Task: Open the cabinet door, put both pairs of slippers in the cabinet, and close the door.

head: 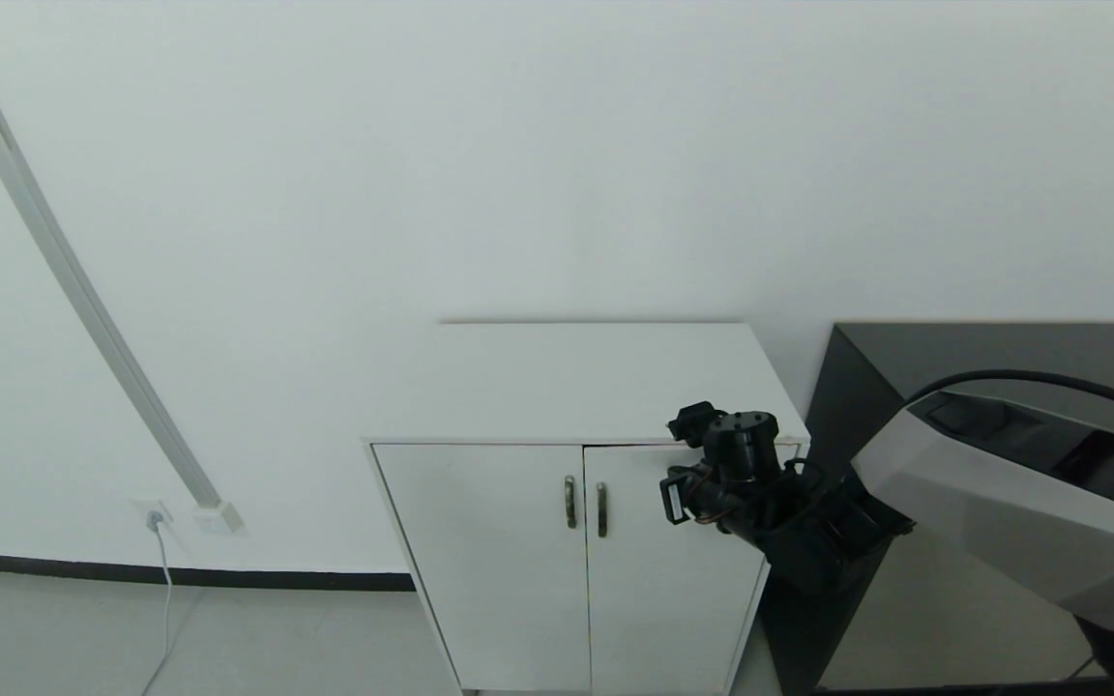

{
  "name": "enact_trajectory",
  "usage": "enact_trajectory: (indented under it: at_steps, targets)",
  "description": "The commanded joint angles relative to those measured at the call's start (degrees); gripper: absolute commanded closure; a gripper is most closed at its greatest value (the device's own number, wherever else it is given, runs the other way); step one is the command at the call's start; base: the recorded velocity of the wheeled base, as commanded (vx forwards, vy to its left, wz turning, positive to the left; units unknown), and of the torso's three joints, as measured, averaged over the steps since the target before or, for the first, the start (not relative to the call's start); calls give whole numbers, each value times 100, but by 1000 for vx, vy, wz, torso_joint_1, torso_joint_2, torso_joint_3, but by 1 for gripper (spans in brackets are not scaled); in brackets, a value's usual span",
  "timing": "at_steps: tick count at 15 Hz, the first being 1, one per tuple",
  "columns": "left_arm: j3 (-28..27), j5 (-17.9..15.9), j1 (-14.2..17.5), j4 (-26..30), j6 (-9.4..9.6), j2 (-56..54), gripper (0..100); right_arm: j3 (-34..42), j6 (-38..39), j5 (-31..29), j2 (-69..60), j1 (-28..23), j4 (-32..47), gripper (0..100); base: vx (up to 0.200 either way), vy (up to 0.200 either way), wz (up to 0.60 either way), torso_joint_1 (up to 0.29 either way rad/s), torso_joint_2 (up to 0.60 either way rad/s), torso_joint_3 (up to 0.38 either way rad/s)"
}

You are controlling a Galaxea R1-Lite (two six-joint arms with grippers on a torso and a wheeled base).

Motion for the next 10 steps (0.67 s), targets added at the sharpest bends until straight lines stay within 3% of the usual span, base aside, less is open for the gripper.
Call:
enact_trajectory:
  at_steps: [1, 10]
  targets:
    - [-2, 1, 1, 0, -4, 0, 100, -55, -1, 3, 79, -5, -4, 100, 0, 0, 0, 0, 0, 0]
    - [-2, 1, 1, 0, -4, 0, 100, -328, -1, -6, 202, -49, 101, 100, 0, 0, 0, 0, 0, 0]
